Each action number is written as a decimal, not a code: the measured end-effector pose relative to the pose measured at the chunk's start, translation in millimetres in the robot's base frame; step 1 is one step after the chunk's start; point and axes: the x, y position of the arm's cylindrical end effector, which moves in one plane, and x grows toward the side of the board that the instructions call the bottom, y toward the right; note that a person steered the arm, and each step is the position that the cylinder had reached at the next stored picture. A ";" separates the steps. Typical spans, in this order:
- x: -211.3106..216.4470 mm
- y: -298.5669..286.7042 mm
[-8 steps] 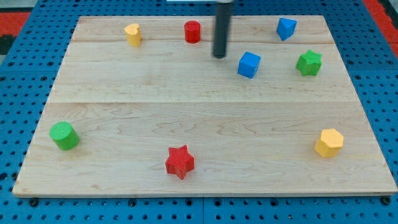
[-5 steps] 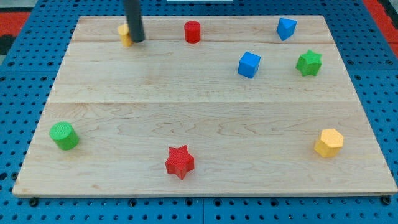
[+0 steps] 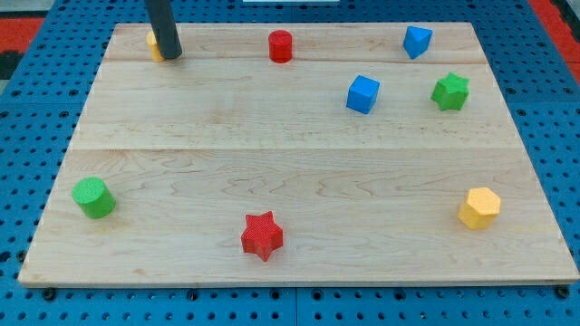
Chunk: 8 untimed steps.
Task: Move the yellow heart towards the top left of the board
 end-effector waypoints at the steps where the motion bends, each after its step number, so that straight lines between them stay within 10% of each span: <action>1: 26.2 23.1; 3: 78.4 106.4; 8: 71.9 105.3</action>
